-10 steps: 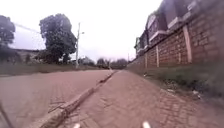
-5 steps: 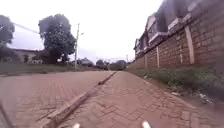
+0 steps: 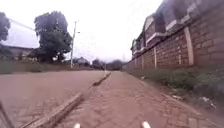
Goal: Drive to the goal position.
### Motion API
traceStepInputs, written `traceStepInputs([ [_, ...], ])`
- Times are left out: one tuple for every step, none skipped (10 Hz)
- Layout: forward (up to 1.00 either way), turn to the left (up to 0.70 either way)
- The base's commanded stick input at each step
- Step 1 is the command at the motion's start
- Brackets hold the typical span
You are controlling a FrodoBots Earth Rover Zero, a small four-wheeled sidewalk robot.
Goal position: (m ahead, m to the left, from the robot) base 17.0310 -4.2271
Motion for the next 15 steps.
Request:
traceStepInputs([
  [0.5,0.03],
  [0.5,0.0],
  [0.5,0.0],
  [0.5,0.0],
  [0.5,0.0],
  [0.5,0.0],
  [0.5,0.03],
  [0.5,-0.47],
  [0.5,-0.5],
  [0.5,-0.5],
  [0.5,-0.5],
  [0.5,-0.5],
  [0.5,-0.48],
  [0.5,-0.41],
  [0.5,-0.02],
])
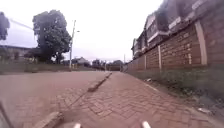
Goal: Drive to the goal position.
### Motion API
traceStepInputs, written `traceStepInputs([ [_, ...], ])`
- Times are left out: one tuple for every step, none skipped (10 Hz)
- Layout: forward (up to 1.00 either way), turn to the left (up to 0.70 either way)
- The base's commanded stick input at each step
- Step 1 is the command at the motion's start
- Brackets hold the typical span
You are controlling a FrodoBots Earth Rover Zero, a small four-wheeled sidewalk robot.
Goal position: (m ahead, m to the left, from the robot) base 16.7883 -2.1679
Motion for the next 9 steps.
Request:
traceStepInputs([
  [0.5,0.12],
  [0.5,0.17],
  [0.5,0.14],
  [0.5,0.13],
  [0.5,0.11],
  [0.5,0.0],
  [0.5,0.0],
  [0.5,0.06],
  [0.5,0.14],
])
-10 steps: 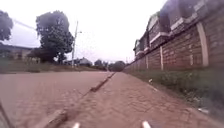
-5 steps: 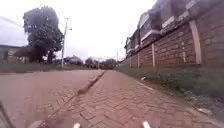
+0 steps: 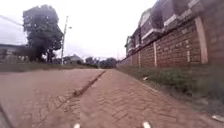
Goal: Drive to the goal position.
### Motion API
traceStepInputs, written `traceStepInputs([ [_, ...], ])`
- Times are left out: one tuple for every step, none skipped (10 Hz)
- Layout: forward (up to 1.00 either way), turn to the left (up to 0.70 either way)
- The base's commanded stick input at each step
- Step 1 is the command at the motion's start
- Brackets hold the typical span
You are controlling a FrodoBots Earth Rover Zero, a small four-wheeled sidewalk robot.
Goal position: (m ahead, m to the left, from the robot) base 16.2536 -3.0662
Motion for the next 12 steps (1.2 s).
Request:
traceStepInputs([
  [0.5,0.05],
  [0.5,0.07],
  [0.5,0.03],
  [0.5,0.0],
  [0.5,0.0],
  [0.5,-0.36],
  [0.5,-0.5],
  [0.5,-0.5],
  [0.5,0.01],
  [0.5,0.01],
  [0.5,0.0],
  [0.5,0.0],
])
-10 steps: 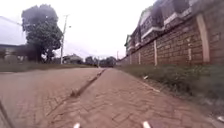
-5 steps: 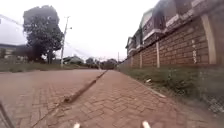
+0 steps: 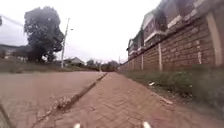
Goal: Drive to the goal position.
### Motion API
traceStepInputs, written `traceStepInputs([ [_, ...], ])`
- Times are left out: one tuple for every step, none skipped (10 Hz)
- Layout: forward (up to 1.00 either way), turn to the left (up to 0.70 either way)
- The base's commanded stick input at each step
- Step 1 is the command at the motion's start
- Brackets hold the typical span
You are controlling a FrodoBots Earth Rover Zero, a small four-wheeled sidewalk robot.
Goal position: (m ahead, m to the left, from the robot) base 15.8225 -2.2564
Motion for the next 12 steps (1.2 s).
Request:
traceStepInputs([
  [0.5,0.0],
  [0.5,0.0],
  [0.5,0.0],
  [0.5,0.0],
  [0.5,0.0],
  [0.5,0.0],
  [0.5,0.0],
  [0.5,0.0],
  [0.5,0.0],
  [0.5,0.0],
  [0.5,0.0],
  [0.5,0.03],
])
